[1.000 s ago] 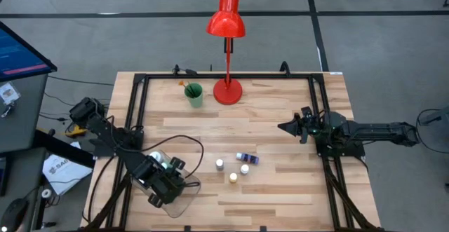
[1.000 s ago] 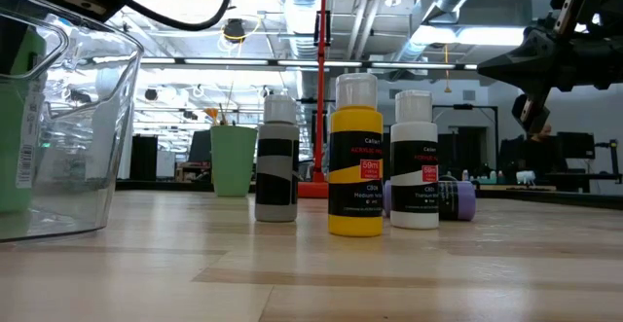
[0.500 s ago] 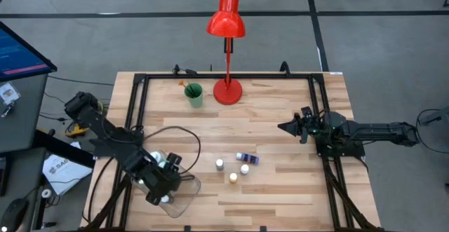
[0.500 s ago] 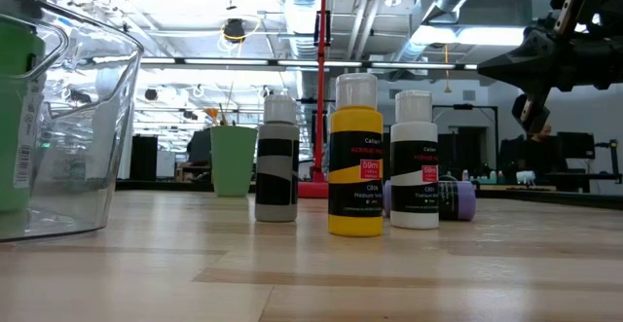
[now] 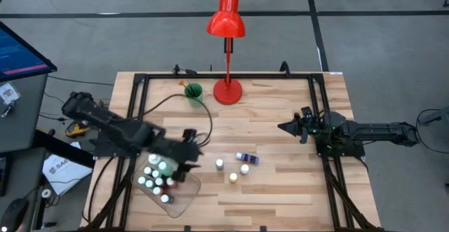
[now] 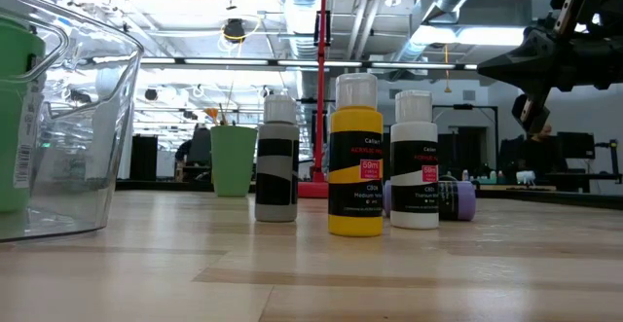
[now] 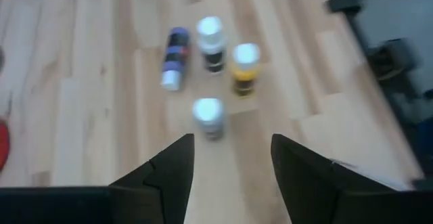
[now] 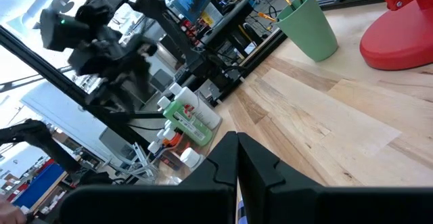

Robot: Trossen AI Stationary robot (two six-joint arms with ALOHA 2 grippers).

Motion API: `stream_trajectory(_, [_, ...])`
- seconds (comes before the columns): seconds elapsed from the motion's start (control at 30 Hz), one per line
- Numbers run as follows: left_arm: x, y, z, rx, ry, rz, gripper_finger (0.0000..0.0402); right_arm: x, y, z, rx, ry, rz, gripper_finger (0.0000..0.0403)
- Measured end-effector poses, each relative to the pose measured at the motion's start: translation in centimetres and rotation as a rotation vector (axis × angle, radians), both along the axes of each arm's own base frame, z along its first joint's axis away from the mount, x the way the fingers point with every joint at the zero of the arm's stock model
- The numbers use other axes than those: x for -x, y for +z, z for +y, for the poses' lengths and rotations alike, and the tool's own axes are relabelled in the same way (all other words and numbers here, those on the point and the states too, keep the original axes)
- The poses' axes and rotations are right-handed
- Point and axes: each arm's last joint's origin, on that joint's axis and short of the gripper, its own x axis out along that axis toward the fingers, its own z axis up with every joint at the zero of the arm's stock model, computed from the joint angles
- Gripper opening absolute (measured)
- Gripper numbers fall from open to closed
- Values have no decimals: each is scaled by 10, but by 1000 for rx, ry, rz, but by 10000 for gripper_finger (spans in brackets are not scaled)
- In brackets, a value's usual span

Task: Pick & Place Paint Supplies
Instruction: Put the gray coloring bottle into the transparent bin

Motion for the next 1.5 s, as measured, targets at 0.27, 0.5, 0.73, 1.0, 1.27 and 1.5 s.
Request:
stream_trajectory(0.27, [-47, -28, 20, -22, -51, 16, 187, 0, 0, 0, 0, 0, 0, 0])
stream_trajectory(0.5, [-68, -51, 21, -21, -126, 47, 187, 0, 0, 0, 0, 0, 0, 0])
stream_trajectory(0.73, [-80, -72, 15, -4, -180, 77, 187, 0, 0, 0, 0, 0, 0, 0])
stream_trajectory(1.0, [-87, -88, 15, -56, -218, 111, 187, 0, 0, 0, 0, 0, 0, 0])
stream_trajectory(1.27, [-91, -102, 14, -77, -218, 152, 188, 0, 0, 0, 0, 0, 0, 0])
stream_trajectory(1.5, [-91, -102, 15, -83, -202, 152, 176, 0, 0, 0, 0, 0, 0, 0])
